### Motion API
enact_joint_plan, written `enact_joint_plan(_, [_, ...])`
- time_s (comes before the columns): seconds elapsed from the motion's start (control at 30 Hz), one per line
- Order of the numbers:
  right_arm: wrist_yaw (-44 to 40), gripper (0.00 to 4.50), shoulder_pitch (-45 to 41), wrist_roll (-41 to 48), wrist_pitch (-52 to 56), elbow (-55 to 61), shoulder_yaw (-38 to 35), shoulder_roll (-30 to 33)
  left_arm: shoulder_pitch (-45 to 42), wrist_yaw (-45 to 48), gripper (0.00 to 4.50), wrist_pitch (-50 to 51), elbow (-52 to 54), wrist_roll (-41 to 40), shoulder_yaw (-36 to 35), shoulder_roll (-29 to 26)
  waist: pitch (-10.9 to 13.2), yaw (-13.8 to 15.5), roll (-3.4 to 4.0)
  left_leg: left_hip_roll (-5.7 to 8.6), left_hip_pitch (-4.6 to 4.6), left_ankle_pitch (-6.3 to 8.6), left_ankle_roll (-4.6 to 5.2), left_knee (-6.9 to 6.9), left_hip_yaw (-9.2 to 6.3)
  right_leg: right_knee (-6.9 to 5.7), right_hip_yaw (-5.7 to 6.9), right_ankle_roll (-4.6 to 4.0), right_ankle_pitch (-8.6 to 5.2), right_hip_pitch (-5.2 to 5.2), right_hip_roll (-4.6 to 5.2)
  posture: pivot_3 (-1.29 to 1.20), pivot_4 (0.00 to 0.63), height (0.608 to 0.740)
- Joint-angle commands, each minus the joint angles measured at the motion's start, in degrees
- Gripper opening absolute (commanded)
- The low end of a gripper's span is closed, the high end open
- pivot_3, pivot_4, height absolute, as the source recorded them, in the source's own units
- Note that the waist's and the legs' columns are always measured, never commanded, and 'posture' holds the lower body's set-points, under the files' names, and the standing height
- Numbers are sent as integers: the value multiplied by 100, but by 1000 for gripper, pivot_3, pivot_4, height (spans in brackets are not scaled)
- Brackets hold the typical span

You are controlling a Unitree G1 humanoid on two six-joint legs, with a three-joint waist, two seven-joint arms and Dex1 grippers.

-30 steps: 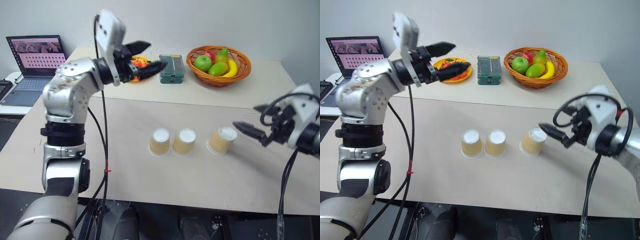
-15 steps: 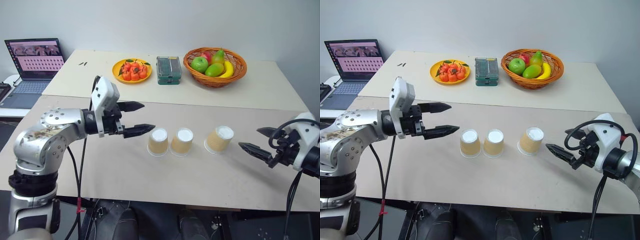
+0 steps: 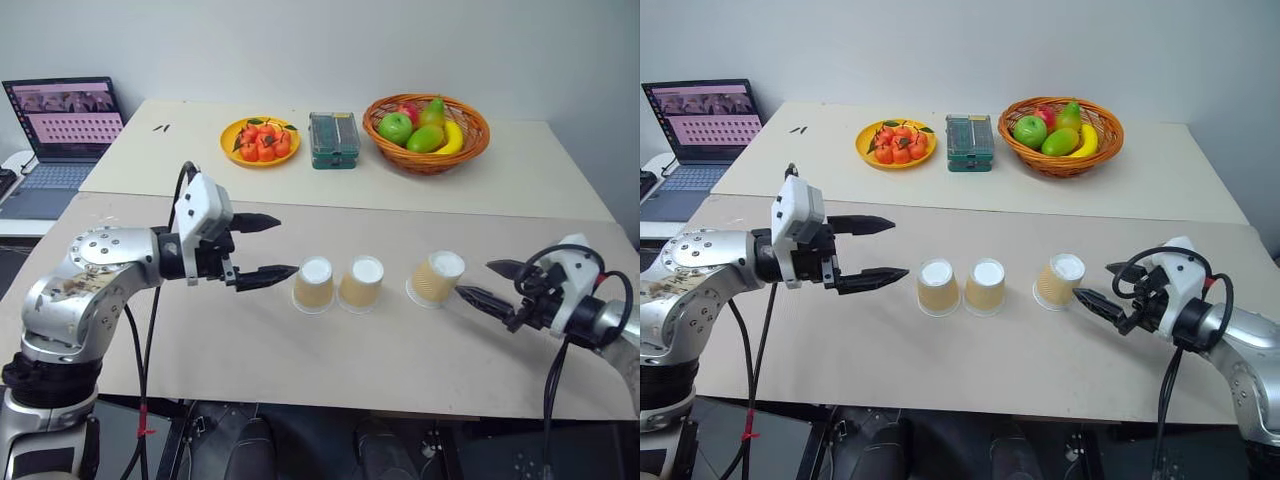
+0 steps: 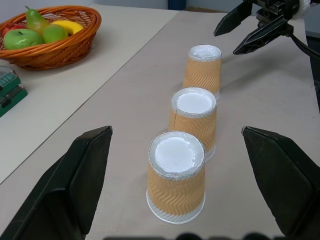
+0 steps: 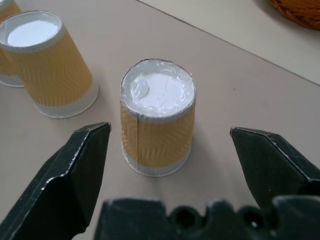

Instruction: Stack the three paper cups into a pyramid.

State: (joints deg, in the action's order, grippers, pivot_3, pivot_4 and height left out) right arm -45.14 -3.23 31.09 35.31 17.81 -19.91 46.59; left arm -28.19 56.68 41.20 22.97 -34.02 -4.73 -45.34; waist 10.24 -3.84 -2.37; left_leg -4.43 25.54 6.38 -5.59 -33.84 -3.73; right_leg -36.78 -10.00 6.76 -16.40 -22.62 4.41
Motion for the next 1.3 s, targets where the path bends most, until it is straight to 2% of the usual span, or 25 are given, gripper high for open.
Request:
enact_joint_plan(0.03, [-84,4500,-204,-155,-344,-213,133,-32,-84,-61,4452,-156,72,19,-69,-57,0,0,0,0,0,0,0,0,0,0,0,0,0,0,0,0,150,740])
enact_joint_plan(0.57, [-378,4500,-1387,-607,-840,-1259,1011,-317,124,-371,4452,-229,274,104,64,64,0,-15,0,0,0,0,0,1,0,0,0,25,13,0,-1,0,150,740])
enact_joint_plan(0.7, [-425,3463,-1510,-663,-876,-1380,1084,-359,178,-368,4500,-277,254,83,-3,25,0,-9,0,0,0,0,0,1,0,-1,0,25,13,0,0,0,150,740])
enact_joint_plan(0.77, [-408,2747,-1550,-730,-907,-1430,1131,-357,189,-376,4500,-302,221,95,-13,22,0,-8,0,0,0,0,0,1,0,-1,0,25,13,0,-1,0,150,740])
enact_joint_plan(0.93, [-411,2702,-1751,-811,-883,-1504,1124,-281,211,-372,4500,-333,193,101,-7,13,0,-7,0,0,0,0,0,1,0,-1,0,23,12,0,-1,0,150,740])
enact_joint_plan(1.1, [-522,2702,-2379,-841,-580,-1469,1112,92,327,-325,4500,-373,201,88,-26,-33,11,-31,18,0,2,0,0,1,2,-1,-1,26,15,-4,0,0,150,740])
enact_joint_plan(1.3, [-913,2702,-3942,-559,612,-1258,1730,383,781,-244,4500,-635,297,183,-26,-80,13,-24,21,-2,1,0,0,12,2,-4,0,22,12,-12,-2,0,150,740])
